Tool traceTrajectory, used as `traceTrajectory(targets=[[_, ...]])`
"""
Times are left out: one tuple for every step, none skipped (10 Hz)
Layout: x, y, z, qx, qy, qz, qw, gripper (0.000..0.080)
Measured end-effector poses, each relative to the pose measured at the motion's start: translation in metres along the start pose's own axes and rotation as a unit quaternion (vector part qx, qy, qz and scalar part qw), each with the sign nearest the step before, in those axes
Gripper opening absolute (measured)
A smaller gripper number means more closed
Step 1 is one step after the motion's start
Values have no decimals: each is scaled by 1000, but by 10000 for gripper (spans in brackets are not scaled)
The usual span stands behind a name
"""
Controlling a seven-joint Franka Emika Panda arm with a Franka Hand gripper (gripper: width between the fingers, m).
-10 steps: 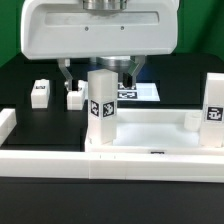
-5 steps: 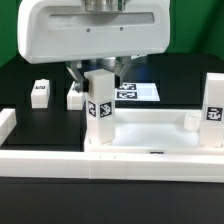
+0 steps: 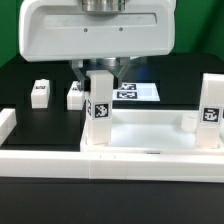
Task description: Assemble desk
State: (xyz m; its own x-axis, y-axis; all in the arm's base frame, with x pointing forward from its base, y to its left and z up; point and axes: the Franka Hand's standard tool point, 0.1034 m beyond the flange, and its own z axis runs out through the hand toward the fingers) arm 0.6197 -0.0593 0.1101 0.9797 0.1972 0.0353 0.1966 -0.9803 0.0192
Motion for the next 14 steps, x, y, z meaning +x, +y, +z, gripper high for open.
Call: traceTrajectory(targets=[[-1, 1, 0, 8, 1, 51, 999, 289], [-1, 1, 0, 17, 3, 114, 993, 289], [-1, 2, 0, 21, 3, 159, 987, 290], [-1, 2, 0, 22, 3, 190, 982, 290], [-2, 0, 1, 26, 1, 246, 969, 290], [-2, -1, 2, 27, 1, 300, 953, 290], [-2, -1, 3, 29, 0, 379, 925, 290], [-1, -1, 2, 29, -1, 411, 911, 290], [-1, -2, 2, 28, -4, 468, 883, 290], [-1, -2, 3, 29, -5, 501, 865, 290], [-1, -2, 3, 29, -5, 511, 859, 290], [-1, -2, 3, 30, -6, 538, 843, 290], [-1, -2, 3, 30, -5, 511, 859, 290], [-1, -3, 2, 29, -5, 502, 864, 514]])
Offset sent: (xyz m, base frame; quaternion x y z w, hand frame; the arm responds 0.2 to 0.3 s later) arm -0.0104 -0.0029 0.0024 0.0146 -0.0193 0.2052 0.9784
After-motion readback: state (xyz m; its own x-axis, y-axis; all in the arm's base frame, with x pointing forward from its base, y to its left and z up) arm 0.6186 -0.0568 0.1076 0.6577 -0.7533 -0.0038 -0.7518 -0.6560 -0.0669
